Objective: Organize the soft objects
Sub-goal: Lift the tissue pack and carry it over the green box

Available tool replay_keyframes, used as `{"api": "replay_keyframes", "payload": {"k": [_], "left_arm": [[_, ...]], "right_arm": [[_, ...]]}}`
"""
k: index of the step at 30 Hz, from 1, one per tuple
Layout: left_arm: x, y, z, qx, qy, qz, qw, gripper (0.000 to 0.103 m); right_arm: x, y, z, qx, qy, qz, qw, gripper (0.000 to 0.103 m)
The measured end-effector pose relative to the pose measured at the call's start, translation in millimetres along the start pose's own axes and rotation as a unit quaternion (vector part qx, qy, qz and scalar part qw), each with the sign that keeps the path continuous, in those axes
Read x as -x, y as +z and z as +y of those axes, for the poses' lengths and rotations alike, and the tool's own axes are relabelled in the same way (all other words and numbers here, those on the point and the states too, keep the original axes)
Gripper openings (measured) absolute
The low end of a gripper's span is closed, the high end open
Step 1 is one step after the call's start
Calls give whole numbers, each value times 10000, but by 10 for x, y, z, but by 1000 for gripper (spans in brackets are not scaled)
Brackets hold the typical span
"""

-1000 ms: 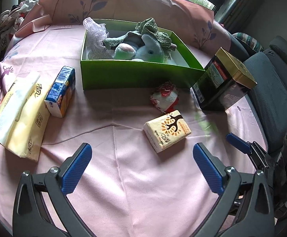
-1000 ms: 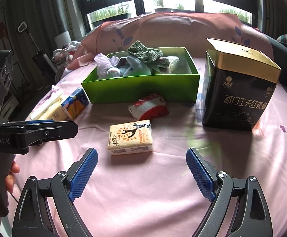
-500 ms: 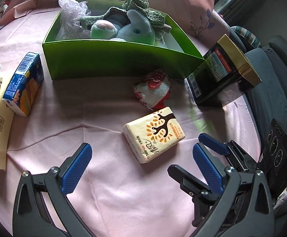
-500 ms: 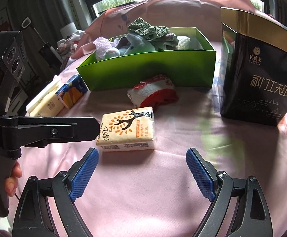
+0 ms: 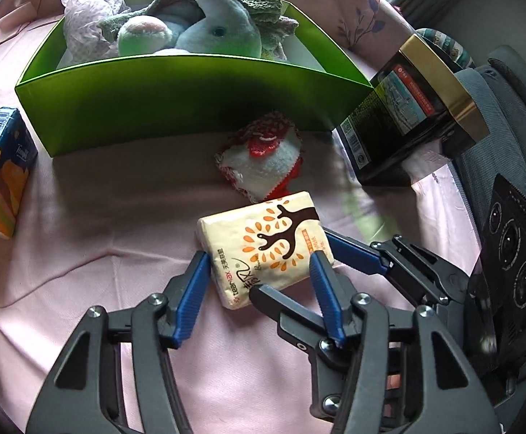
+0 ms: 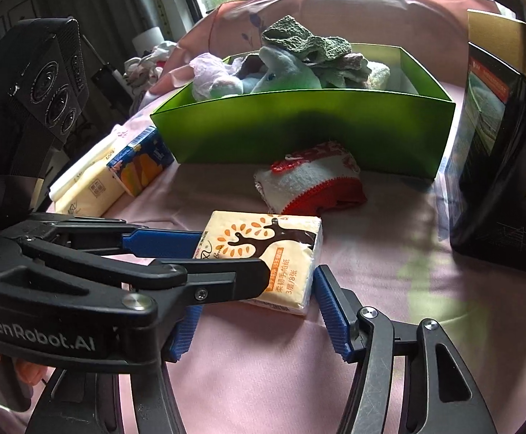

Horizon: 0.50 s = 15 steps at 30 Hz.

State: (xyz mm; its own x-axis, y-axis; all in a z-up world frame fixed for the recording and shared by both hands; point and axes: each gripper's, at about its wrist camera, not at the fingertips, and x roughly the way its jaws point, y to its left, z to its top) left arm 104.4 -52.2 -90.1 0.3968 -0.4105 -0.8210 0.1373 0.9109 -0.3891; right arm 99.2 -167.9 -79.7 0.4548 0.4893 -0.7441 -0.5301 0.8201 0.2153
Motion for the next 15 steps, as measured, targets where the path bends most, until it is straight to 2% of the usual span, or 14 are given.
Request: {"api": "replay_keyframes", "payload": {"k": [5, 12, 15], "left_arm": [[11, -3, 4, -41, 24, -44, 10000, 54], [202, -18, -51, -188, 94, -238, 9995, 54], [318, -18, -83, -269, 123, -377, 9989, 54]], "right_arm": [[15, -17, 4, -141, -17, -74, 9999, 60], [136, 3, 64, -211, -72, -173, 9996, 48], [209, 43, 128, -165, -107, -267, 9995, 48]]}}
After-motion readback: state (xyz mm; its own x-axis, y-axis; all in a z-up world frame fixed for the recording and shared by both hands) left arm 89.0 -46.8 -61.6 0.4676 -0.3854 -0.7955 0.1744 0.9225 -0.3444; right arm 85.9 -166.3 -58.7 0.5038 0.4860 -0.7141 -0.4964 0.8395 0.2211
